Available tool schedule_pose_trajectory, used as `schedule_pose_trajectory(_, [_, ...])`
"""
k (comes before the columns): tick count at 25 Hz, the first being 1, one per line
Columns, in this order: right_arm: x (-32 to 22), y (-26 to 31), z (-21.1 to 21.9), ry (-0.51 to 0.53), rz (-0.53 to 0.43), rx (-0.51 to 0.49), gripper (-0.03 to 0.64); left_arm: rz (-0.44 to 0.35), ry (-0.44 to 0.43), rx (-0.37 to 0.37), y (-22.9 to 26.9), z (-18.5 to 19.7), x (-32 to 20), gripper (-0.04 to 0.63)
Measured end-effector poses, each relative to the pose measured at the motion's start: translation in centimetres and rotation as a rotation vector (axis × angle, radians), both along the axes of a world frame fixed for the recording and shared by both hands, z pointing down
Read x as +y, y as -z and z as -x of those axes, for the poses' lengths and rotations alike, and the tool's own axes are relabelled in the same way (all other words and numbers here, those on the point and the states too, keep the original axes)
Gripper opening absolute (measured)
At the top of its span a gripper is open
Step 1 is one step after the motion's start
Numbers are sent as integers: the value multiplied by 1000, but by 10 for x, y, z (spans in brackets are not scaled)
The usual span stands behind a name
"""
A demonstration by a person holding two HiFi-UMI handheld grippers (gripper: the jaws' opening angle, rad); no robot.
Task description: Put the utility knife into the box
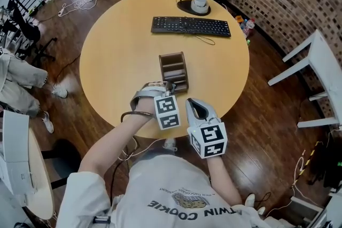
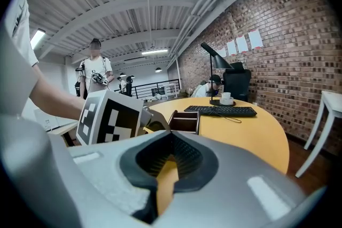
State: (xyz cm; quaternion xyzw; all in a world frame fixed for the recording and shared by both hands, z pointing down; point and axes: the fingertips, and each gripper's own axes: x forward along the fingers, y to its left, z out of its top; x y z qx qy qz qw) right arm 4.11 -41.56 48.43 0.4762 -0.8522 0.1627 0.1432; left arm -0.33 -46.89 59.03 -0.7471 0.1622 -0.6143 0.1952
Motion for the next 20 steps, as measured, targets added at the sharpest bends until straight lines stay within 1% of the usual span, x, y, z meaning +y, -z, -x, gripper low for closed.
schedule_pose_trajectory(3, [2,0,1,9,-2,1,3,-8,7,20,1,-1,1,98])
schedule_pose_trajectory(6, [4,-2,-3,8,4,2,2,-17,16,45,4,-5,2,129])
schedule_pose_trajectory(13, [12,2,-7,21,-4,-9,2,-60,46,97,20,-9,8,129])
schedule_pose_trajectory(16, [21,5,-8,28,-9,-12,2,-87,73,148,33,-9,17,129])
schedule_pose_trajectory(20, [28,12,-10,36,-27,-29,3,-101,148,273,63,-11,29,128])
